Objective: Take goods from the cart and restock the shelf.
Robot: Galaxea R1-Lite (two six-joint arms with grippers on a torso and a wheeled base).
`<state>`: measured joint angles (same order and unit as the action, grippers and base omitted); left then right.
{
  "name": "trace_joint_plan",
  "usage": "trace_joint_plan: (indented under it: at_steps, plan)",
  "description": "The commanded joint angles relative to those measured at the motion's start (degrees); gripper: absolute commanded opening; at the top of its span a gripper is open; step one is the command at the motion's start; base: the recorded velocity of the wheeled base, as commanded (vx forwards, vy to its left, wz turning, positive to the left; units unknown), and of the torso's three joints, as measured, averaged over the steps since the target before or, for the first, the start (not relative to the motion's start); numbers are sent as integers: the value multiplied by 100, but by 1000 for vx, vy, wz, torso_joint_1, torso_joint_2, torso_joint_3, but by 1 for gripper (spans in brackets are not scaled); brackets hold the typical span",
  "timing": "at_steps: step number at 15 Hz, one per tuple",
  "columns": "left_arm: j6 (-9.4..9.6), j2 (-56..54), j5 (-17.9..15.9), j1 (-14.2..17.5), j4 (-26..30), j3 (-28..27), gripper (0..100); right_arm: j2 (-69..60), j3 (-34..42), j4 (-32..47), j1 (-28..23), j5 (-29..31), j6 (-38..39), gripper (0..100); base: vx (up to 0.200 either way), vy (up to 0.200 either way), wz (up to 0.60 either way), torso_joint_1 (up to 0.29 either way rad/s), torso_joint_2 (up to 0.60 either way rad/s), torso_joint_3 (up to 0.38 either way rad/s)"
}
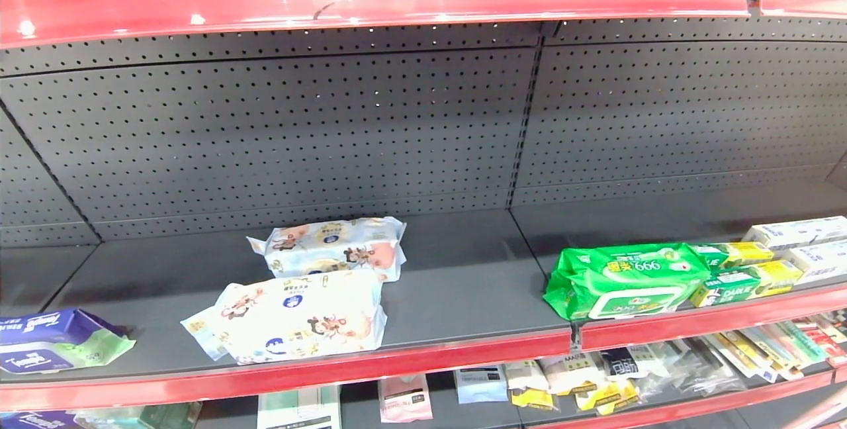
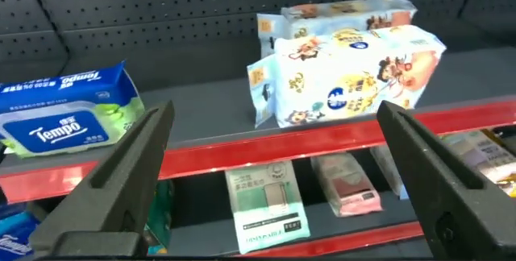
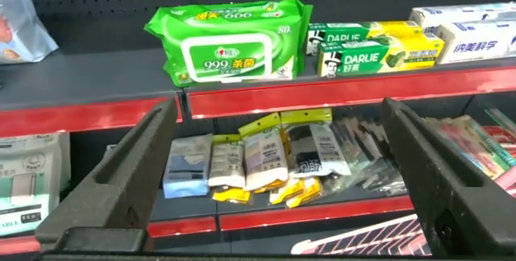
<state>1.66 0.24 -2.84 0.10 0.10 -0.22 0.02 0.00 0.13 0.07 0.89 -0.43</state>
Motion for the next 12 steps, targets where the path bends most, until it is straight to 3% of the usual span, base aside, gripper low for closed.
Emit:
trace_joint_plan:
  at_steps: [1,2,3,4,5,6,7,8,10,11,12]
  plan:
    - [1,81,152,25,8,-31,100,-2,0,-5,1,-1,-1,100,0,0,0,0,0,0]
    - [-25,169,231,17,17,-251,100,-2,0,-5,1,-1,-10,100,0,0,0,0,0,0]
    - [-623,1619,223,-115,-1,-1666,100,-2,0,-5,1,-1,-1,100,0,0,0,0,0,0]
    - [-807,2023,214,-133,-10,-2079,100,-2,0,-5,1,-1,8,100,0,0,0,0,0,0]
    - [-860,3315,372,-89,-10,-3019,100,-2,0,-5,1,-1,8,100,0,0,0,0,0,0]
    - [-860,3623,574,17,-1,-3028,100,-2,0,-5,1,-1,-1,100,0,0,0,0,0,0]
    - [-843,4397,1260,430,8,-2966,100,-2,0,-5,1,-1,8,100,0,0,0,0,0,0]
    - [-851,4854,1462,570,-19,-2993,100,-2,0,-5,1,-1,8,100,0,0,0,0,0,0]
    - [-860,5188,1497,605,-115,-3037,100,-2,0,4,1,-1,8,100,0,0,0,0,0,0]
    - [-860,6049,1488,597,-563,-2975,100,-2,0,-5,1,-1,8,100,0,0,0,0,0,0]
    - [-869,6277,1479,597,-572,-2922,100,-2,0,-5,1,-1,8,100,0,0,0,0,0,0]
